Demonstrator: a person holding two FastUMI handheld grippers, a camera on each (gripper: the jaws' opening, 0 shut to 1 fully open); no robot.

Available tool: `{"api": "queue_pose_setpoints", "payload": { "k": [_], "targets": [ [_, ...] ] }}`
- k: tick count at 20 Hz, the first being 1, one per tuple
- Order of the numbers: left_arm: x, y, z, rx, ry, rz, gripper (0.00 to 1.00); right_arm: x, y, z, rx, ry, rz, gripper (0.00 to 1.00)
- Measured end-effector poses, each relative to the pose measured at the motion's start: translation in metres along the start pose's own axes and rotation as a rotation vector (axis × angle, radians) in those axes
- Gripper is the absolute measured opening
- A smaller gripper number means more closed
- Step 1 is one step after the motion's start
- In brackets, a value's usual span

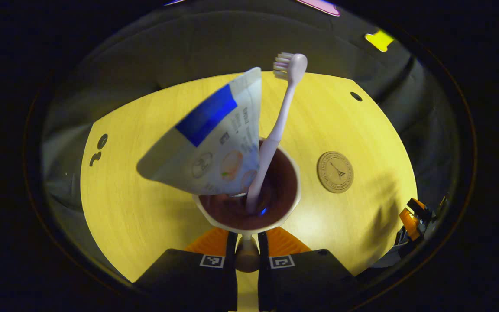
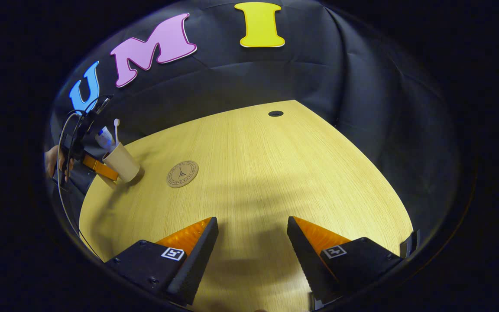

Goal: Put the toothbrush and toothpaste on the desktop into the cup, then pick up the cup and place it on the coaster on the desktop.

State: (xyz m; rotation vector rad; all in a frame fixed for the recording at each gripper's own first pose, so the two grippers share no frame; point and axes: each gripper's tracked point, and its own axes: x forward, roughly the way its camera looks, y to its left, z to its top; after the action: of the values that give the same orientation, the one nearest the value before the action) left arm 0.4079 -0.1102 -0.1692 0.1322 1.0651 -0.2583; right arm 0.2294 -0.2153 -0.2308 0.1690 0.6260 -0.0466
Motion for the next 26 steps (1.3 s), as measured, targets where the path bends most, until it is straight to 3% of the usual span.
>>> {"api": "queue_pose_setpoints", "payload": {
  "k": [8, 9, 10, 13, 19, 26],
  "targets": [
    [0.013, -0.081, 0.029, 0.153, 0.002, -0.064, 0.23, -0.011, -0.036, -0.005, 0.054, -0.009, -0.052, 0.99],
    [0.015, -0.090, 0.031, 0.167, 0.005, -0.072, 0.28, -0.013, -0.042, -0.006, 0.060, -0.010, -0.062, 0.99],
    [0.018, -0.098, 0.033, 0.184, 0.008, -0.076, 0.23, -0.015, -0.047, -0.006, 0.071, -0.010, -0.070, 0.99],
    [0.025, -0.120, 0.033, 0.227, 0.025, -0.094, 0.23, -0.022, -0.060, -0.011, 0.100, -0.011, -0.093, 0.99],
    [0.039, -0.146, 0.031, 0.290, 0.050, -0.102, 0.23, -0.031, -0.083, -0.026, 0.147, -0.014, -0.135, 0.99],
    [0.041, -0.147, 0.026, 0.286, 0.074, -0.076, 0.24, -0.034, -0.094, -0.034, 0.169, -0.013, -0.145, 0.99]
  ]
}}
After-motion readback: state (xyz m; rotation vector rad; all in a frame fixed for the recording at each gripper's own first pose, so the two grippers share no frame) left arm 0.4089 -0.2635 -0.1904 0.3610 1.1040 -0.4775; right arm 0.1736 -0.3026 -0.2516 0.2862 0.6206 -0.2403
